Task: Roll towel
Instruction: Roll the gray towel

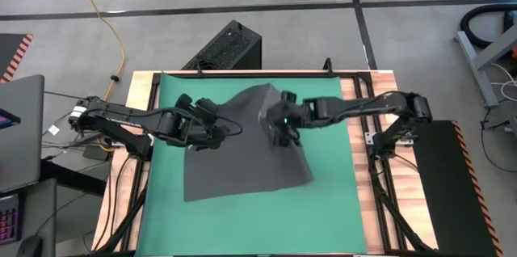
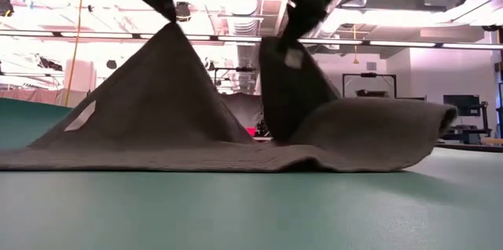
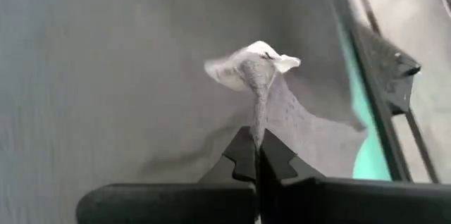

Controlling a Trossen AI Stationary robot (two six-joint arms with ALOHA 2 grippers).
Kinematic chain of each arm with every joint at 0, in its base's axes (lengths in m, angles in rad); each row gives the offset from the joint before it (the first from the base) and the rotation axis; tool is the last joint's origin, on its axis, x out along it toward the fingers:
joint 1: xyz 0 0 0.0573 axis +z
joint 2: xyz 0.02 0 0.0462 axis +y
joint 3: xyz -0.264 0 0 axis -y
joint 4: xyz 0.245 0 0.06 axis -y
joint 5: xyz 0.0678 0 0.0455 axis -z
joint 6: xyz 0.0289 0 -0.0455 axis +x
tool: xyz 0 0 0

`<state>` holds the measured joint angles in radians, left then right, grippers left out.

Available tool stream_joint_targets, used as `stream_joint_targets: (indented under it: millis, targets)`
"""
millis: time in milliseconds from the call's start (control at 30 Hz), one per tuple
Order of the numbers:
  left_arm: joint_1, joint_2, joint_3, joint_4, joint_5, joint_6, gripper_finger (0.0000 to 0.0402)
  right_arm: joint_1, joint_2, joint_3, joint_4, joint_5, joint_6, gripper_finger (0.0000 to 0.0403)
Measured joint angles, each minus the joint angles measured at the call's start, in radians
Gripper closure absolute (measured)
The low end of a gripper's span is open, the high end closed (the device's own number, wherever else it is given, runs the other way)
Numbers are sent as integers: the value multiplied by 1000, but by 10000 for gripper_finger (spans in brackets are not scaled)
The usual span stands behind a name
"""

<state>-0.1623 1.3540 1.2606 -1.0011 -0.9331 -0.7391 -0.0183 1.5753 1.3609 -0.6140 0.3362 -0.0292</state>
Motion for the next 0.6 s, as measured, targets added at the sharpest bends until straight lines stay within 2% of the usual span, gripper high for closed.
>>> stream_joint_targets:
  millis: [267, 500, 600]
  targets:
    - [0, 0, 0, 352, 57, 203, 401, 3, 0, 123, 181, -42, 6, 394]
    - [5, 0, 0, 480, 58, 261, 401, 28, 0, 130, 253, -42, 14, 394]
    - [19, 0, 0, 512, 75, 260, 401, 39, 0, 130, 279, 0, 14, 394]
